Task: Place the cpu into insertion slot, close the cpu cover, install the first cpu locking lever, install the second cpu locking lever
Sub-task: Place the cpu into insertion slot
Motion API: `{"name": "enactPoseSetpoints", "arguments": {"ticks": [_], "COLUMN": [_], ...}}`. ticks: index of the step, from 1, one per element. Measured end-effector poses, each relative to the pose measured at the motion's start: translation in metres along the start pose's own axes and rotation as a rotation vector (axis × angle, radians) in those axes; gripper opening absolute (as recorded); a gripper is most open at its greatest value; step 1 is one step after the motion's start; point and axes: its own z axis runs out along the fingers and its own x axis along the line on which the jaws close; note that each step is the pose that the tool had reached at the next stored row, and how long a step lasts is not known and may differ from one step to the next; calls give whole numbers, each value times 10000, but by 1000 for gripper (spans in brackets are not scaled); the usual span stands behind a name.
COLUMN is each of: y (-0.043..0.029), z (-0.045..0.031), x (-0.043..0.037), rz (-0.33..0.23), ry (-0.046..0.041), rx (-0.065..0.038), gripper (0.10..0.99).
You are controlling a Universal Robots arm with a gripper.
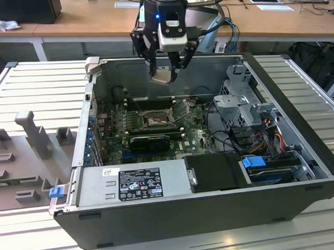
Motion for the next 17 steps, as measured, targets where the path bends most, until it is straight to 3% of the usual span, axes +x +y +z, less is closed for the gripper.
{"name": "enactPoseSetpoints", "arguments": {"ticks": [17], "y": [-1], "z": [5], "x": [0], "rz": [396], "ry": [-36], "rx": [-8], "gripper": [525]}}
